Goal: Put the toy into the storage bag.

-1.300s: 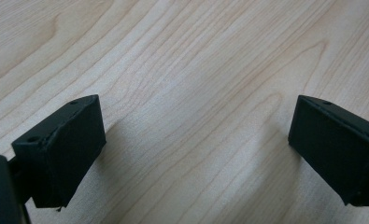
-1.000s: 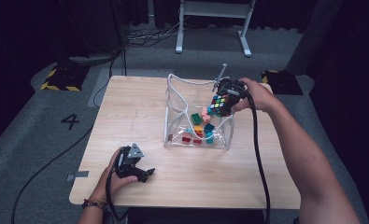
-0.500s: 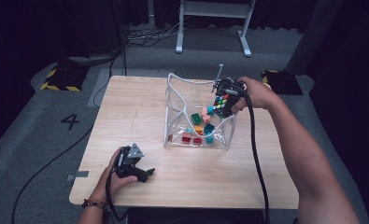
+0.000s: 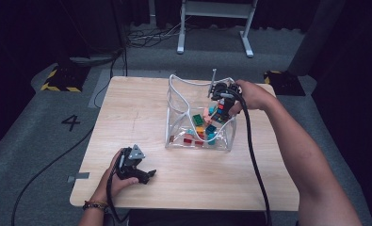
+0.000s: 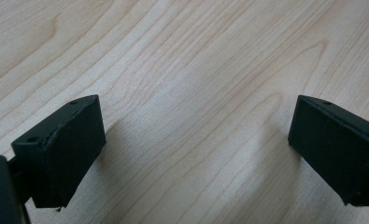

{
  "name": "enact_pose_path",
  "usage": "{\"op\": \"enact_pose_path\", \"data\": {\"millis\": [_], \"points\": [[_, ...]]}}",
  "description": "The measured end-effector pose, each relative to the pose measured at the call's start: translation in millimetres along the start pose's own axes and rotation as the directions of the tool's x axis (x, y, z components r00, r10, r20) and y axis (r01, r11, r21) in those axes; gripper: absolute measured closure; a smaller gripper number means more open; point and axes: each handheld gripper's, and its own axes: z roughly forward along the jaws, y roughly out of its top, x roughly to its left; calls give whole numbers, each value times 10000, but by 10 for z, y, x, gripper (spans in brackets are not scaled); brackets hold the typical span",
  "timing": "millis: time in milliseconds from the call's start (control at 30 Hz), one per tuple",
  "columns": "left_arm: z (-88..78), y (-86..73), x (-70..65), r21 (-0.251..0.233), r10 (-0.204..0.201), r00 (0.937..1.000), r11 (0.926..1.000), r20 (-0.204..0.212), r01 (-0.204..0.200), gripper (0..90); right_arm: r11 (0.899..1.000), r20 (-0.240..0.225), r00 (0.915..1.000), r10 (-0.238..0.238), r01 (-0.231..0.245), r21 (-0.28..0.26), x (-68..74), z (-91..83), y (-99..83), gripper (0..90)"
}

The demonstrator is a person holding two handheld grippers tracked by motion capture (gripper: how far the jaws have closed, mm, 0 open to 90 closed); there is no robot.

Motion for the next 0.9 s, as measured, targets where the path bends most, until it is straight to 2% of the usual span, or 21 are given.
{"op": "enact_pose_path", "data": {"millis": [300,500,767,833,900], "points": [[6,-1,-5,-3,-79,9999,10000,66,79,38,9995,-32,10000,12,-13,-321,2,-31,-59,394],[4,0,-4,17,-72,9999,10000,78,71,38,9953,-99,9998,168,-177,-956,-5,-79,-118,401],[4,0,-4,19,-68,9999,10000,79,67,38,9813,-181,9993,327,-356,-1891,-4,-140,-236,396],[4,0,-4,18,-72,9999,10000,78,72,38,9765,-131,9992,372,-392,-2121,0,-161,-264,389],[4,0,-4,20,-71,9999,10000,80,70,38,9674,-144,9990,433,-455,-2491,10,-189,-306,373]]}}
